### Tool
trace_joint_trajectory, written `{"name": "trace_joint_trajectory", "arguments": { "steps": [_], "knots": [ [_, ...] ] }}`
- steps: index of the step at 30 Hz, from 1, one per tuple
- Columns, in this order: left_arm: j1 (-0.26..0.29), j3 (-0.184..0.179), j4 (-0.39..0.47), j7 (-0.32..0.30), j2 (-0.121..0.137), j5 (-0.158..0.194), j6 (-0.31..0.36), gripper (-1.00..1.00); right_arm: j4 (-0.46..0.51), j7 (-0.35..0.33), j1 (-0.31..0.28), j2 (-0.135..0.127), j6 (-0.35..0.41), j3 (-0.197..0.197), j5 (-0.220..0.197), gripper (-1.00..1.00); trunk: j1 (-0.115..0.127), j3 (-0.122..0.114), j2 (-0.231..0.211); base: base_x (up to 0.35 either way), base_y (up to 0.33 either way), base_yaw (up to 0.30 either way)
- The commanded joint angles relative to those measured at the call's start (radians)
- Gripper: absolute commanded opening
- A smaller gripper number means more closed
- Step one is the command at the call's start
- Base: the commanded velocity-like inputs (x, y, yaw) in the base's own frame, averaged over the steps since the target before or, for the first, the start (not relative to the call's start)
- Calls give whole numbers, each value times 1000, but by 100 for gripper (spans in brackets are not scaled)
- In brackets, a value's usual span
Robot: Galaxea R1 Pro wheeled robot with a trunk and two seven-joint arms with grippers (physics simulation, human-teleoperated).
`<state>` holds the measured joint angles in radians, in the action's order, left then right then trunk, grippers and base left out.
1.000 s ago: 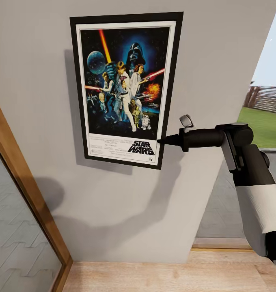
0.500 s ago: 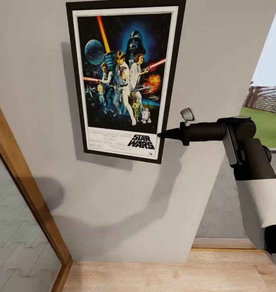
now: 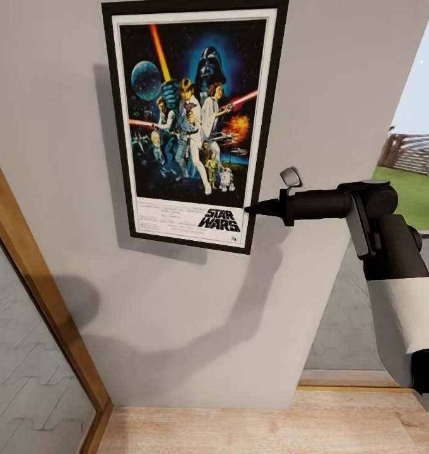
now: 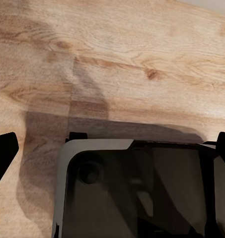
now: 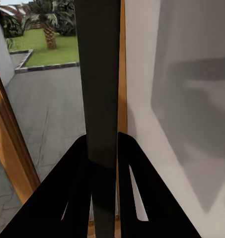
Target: Pick up the poster from the kitchen countertop and hang it on one of the wall nails in the kitchen.
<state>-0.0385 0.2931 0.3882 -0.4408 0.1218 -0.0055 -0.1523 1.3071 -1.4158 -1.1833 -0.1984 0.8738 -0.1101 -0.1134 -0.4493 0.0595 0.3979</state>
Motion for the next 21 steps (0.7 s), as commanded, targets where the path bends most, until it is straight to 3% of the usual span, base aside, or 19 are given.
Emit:
{"name": "trace_joint_trajectory", "arguments": {
  "steps": [1, 16, 21],
  "knots": [
    [0, 6, 1, -7, -1, -1, 0, 100, 0, 1, -1, -1, 10, -2, -6, -100, -1, 2, 2, 0, 0, 0],
    [0, 6, 1, -7, -1, -1, 0, 100, 0, 1, -1, -1, 10, -2, -6, -100, -1, 2, 2, 1, 0, 0],
    [0, 6, 1, -7, -1, -1, 1, 100, 0, 1, -1, -1, 10, -2, -6, -100, -1, 2, 2, 154, 0, 0]
  ]
}}
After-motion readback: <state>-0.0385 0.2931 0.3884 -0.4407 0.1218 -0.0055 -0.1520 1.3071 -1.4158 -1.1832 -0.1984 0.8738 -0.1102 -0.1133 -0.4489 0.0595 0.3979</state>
